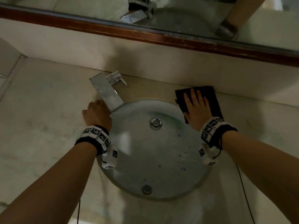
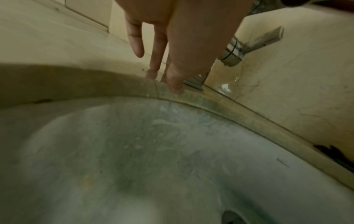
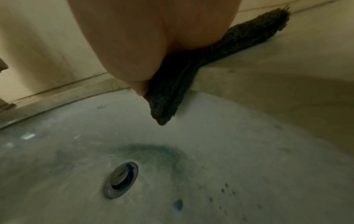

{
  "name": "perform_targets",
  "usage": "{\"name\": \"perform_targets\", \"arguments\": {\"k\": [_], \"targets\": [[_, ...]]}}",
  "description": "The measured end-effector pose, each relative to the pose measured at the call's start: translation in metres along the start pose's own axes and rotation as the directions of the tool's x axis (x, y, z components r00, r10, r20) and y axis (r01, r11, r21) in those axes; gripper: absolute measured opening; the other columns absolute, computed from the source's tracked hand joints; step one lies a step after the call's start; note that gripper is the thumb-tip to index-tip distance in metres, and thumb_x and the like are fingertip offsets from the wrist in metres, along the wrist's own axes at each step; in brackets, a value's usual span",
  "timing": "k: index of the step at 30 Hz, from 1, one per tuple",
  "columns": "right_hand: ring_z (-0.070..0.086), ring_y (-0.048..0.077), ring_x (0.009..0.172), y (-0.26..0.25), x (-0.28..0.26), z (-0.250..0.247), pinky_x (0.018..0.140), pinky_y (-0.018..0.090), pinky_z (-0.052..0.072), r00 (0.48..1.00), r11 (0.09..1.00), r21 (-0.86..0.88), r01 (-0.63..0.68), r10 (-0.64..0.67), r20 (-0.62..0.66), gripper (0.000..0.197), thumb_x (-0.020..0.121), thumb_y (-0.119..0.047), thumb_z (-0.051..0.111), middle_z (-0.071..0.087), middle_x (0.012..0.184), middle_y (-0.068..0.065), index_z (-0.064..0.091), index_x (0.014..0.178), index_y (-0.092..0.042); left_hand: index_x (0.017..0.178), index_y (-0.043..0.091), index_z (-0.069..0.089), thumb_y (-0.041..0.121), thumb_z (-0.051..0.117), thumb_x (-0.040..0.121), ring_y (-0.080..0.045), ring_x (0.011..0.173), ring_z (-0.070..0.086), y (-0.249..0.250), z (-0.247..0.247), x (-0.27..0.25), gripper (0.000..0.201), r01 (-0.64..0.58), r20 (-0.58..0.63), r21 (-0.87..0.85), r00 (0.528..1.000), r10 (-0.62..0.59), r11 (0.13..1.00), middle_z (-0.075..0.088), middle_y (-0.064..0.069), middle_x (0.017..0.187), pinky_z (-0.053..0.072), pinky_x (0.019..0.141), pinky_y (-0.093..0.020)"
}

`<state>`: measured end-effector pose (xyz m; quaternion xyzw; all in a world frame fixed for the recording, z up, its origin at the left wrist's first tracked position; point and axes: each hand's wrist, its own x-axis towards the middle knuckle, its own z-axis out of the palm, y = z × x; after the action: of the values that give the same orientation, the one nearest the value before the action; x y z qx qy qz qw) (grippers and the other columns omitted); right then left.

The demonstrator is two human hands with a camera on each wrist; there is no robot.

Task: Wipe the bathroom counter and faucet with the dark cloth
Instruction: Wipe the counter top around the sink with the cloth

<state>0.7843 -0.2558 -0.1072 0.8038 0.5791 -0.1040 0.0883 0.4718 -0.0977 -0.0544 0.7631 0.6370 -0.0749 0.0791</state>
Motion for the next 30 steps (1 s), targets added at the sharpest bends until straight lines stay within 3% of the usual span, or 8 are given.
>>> {"name": "perform_targets", "arguments": {"k": [5,12,17,22,26,30], "targets": [[0.01,0.039,0.147,-0.022,0.02,-0.002,0.117,0.055,0.014,0.998,0.999,-0.031,0.023,-0.025,-0.056,0.079,0.093,-0.036,0.054,0.006,0.161,0.018,0.011,0.155,-0.013,0.12,0.009,0.054,0.012,0.058,0.086,-0.032,0.111,0.049,0.0,-0.003,0.002,0.035,-0.072,0.06,0.094,0.996,0.067,0.993,0.055,-0.011,0.119,0.038,0.09,-0.041],[0.016,0.041,0.146,-0.052,0.034,-0.005,0.115,0.056,0.018,0.998,0.999,-0.046,0.029,-0.031,-0.048,0.081,0.089,-0.035,0.061,0.013,0.16,0.02,0.018,0.154,-0.011,0.128,0.015,0.052,0.016,0.06,0.083,-0.029,0.11,0.048,-0.009,0.001,0.008,0.046,-0.131,0.072,0.111,0.99,0.124,0.985,0.053,-0.006,0.12,0.039,0.089,-0.041],[0.008,0.04,0.147,-0.107,0.059,-0.014,0.117,0.055,0.01,0.991,0.992,-0.014,0.126,-0.127,-0.041,0.081,0.091,-0.031,0.057,0.004,0.161,0.019,0.011,0.155,-0.013,0.13,0.019,0.053,0.014,0.058,0.082,-0.029,0.108,0.047,-0.013,0.004,0.012,0.05,-0.148,0.066,0.084,0.988,0.143,0.985,0.053,-0.004,0.119,0.038,0.087,-0.041],[-0.01,0.033,0.148,-0.167,0.09,-0.025,0.118,0.051,0.0,0.968,0.967,-0.035,0.251,-0.251,-0.003,0.08,0.096,-0.037,0.046,-0.015,0.161,0.012,-0.005,0.155,-0.018,0.128,0.021,0.054,0.013,0.056,0.08,-0.027,0.103,0.047,-0.013,0.006,0.016,0.048,-0.165,0.059,0.069,0.985,0.161,0.984,0.052,-0.003,0.116,0.036,0.083,-0.04],[-0.015,0.03,0.148,-0.174,0.104,-0.033,0.119,0.05,0.0,0.931,0.931,-0.04,0.362,-0.359,0.069,0.08,0.094,-0.04,0.048,-0.018,0.161,0.009,0.0,0.155,-0.02,0.124,0.019,0.055,0.011,0.056,0.081,-0.027,0.105,0.046,-0.016,0.007,0.013,0.045,-0.168,0.047,0.052,0.985,0.166,0.984,0.051,-0.003,0.117,0.037,0.085,-0.04],[-0.013,0.028,0.149,-0.171,0.103,-0.037,0.119,0.049,0.001,0.926,0.928,-0.022,0.372,-0.369,0.076,0.081,0.092,-0.041,0.05,-0.016,0.162,0.007,0.003,0.155,-0.022,0.124,0.019,0.055,0.011,0.055,0.082,-0.026,0.107,0.046,-0.016,0.006,0.012,0.044,-0.166,0.034,0.042,0.986,0.164,0.985,0.052,-0.003,0.119,0.036,0.085,-0.04]]}}
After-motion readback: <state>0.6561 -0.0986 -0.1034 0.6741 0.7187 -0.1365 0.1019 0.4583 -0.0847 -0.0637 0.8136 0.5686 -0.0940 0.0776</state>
